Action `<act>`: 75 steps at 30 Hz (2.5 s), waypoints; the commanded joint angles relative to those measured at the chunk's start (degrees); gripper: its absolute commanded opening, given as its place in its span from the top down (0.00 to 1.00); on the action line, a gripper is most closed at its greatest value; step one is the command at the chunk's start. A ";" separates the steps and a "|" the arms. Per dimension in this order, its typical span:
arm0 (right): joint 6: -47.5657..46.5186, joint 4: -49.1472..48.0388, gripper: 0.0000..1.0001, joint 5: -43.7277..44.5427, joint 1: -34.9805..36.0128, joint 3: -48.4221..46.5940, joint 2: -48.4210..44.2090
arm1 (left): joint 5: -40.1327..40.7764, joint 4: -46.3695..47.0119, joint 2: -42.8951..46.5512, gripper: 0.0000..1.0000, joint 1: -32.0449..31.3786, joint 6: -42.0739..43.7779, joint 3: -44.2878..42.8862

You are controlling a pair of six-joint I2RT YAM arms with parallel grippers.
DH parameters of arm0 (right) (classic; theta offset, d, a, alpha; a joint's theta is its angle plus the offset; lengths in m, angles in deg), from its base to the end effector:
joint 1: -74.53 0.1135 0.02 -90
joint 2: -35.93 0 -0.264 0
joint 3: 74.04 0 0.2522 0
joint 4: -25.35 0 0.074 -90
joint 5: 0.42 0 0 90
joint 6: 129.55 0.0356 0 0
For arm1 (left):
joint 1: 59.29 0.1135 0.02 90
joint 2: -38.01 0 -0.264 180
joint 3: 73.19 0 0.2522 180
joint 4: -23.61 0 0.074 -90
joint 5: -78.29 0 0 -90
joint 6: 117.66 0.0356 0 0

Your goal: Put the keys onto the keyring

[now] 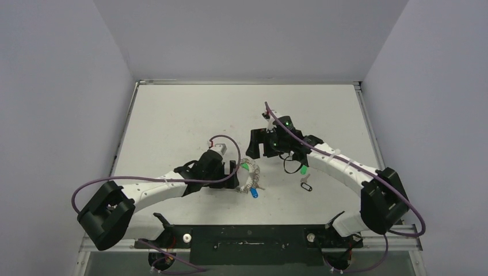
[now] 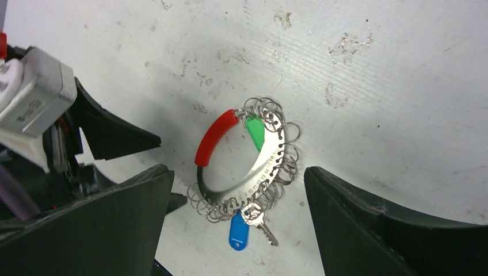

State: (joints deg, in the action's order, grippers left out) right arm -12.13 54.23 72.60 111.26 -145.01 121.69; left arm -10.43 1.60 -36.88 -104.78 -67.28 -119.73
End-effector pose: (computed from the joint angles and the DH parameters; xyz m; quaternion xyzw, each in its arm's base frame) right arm 0.2522 0.2012 0.2378 -0.1317 0.9016 0.3216 0.2576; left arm 0.1710 -0.1728 0.1642 0.0444 0.9397 -0.2216 0.2569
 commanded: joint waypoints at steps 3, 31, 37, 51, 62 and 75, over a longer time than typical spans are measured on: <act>-1.98 0.78 0.09 4.46 -0.34 6.79 -9.39 | 0.71 -1.03 4.18 0.03 5.26 3.54 -0.58; 6.26 -20.12 0.51 -5.19 2.28 8.62 14.91 | -11.84 16.48 -13.70 0.59 -0.10 -2.24 -1.12; 2.57 -12.51 0.50 -4.47 5.05 4.80 16.24 | -9.40 18.09 -14.38 0.57 -5.53 -2.75 -1.45; -4.00 2.03 0.18 6.61 -1.64 5.89 0.27 | -5.62 9.98 3.41 0.33 -3.32 -0.92 1.58; -3.07 -5.22 0.24 -0.30 1.27 4.19 11.17 | -8.97 9.77 10.69 0.35 5.72 -6.26 9.52; -3.51 -3.17 0.57 -6.40 7.40 6.66 10.36 | -1.72 -7.28 20.49 0.38 6.57 -4.48 8.90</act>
State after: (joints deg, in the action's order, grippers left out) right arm -15.61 49.68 69.70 117.16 -141.34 135.07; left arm -14.69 -0.24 -18.58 -98.53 -72.96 -109.22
